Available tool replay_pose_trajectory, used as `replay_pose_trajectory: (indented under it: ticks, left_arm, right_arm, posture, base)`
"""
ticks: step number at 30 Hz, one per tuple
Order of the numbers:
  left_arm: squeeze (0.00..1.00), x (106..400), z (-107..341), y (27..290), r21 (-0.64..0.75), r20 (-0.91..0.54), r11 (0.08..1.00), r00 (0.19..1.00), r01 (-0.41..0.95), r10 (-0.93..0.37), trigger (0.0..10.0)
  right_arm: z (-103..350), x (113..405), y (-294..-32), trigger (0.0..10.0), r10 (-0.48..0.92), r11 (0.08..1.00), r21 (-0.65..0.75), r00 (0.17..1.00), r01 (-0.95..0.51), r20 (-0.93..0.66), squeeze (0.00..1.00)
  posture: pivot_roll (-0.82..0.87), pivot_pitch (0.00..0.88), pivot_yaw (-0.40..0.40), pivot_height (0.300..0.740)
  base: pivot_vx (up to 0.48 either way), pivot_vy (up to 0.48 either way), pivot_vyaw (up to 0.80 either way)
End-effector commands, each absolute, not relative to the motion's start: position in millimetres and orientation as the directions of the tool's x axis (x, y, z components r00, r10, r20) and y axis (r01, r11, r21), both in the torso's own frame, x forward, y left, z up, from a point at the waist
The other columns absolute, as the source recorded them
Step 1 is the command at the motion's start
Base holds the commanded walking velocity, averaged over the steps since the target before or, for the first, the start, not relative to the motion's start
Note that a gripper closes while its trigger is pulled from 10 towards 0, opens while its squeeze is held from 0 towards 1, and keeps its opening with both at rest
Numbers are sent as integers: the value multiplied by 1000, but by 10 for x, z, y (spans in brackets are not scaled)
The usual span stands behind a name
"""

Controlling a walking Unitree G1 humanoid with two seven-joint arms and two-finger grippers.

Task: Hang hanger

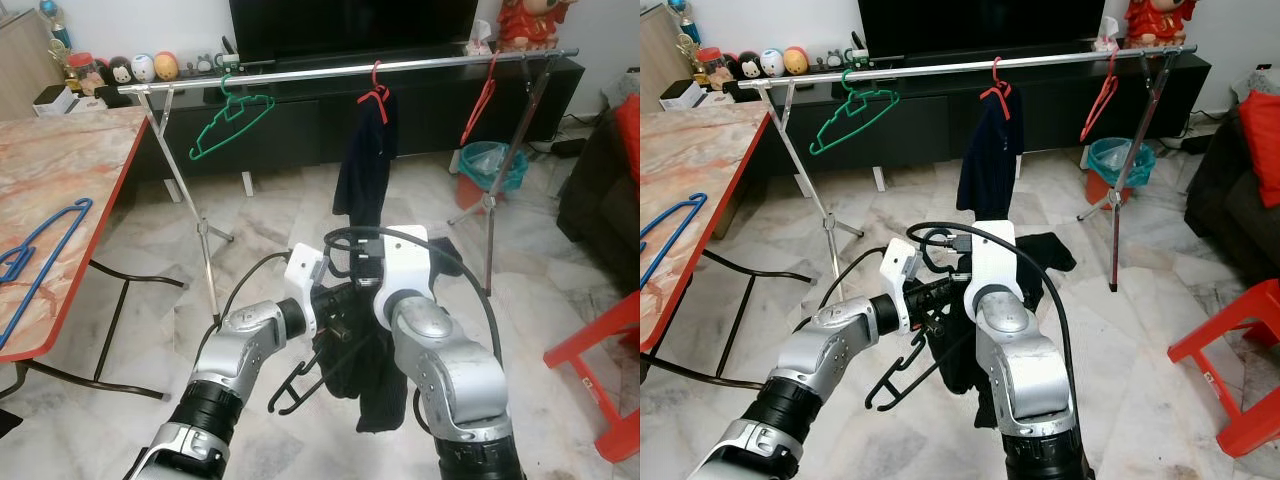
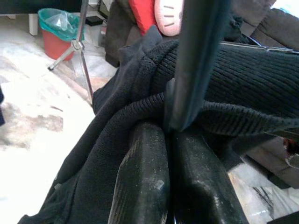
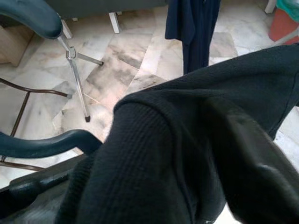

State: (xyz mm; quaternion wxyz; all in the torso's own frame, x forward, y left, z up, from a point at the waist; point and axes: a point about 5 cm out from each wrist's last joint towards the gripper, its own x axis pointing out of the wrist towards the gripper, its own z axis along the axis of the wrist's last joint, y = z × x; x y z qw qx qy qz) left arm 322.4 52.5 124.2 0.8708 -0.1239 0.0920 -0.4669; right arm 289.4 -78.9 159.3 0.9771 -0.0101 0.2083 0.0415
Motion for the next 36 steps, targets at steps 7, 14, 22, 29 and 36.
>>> replay_pose_trajectory:
  ticks: [7,14,22,29,36]
  left_arm:
    - [0,3308,1348,586,-270,3,575,598,772,-801,10000]
    - [0,3332,1332,616,-267,0,596,618,758,-786,10000]
    - [0,3339,1308,638,-260,-12,607,626,751,-780,10000]
    - [0,3346,1298,644,-258,-13,608,627,751,-779,10000]
    - [0,3334,1277,651,-256,-27,600,615,758,-788,10000]
  right_arm:
    - [1664,2773,-659,10000,181,982,30,897,-185,-404,1000]
    - [1737,2682,-651,10000,238,969,38,888,-243,-393,1000]
    - [1719,2525,-646,10000,311,947,62,855,-314,-414,1000]
    - [1681,2386,-595,10000,403,906,71,797,-418,-450,408]
    - [1659,2339,-797,10000,401,878,-44,782,-476,-477,0]
  posture:
    - [-87,0,36,740]
    - [-91,0,38,740]
    - [-95,0,42,740]
    - [-94,0,45,740]
    - [-96,0,48,740]
  base:
    - [0,0,0]
    - [0,0,0]
    - [0,0,0]
    - [0,0,0]
    - [0,0,0]
